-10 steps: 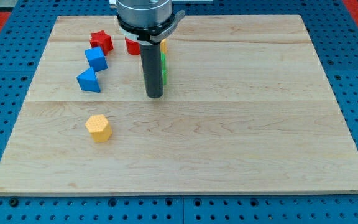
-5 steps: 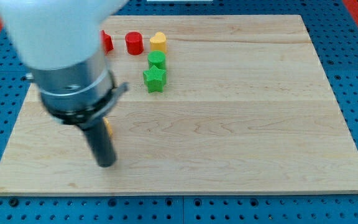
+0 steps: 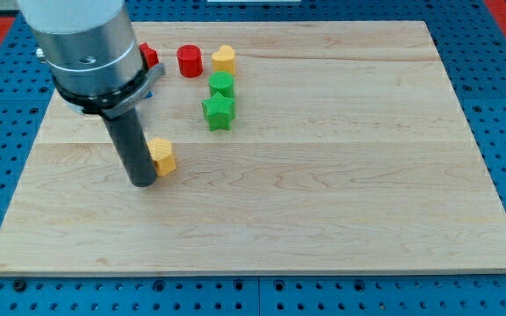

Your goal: Slide the yellow hexagon closer to the blue triangle

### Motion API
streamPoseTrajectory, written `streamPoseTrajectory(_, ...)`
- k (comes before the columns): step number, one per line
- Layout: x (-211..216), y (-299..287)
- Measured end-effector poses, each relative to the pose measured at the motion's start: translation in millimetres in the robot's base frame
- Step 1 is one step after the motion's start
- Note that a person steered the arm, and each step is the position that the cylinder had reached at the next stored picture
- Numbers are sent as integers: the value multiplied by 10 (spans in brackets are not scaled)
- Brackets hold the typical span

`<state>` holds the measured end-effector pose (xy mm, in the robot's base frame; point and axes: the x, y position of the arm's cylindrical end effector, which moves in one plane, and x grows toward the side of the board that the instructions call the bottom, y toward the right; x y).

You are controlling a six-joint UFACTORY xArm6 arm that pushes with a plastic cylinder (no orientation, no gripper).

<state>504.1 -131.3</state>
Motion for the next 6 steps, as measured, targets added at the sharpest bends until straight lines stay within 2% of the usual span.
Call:
streamPoseTrajectory(1,26,103)
streamPoseTrajectory(4,-481,71)
streamPoseTrajectory(6,-517,71)
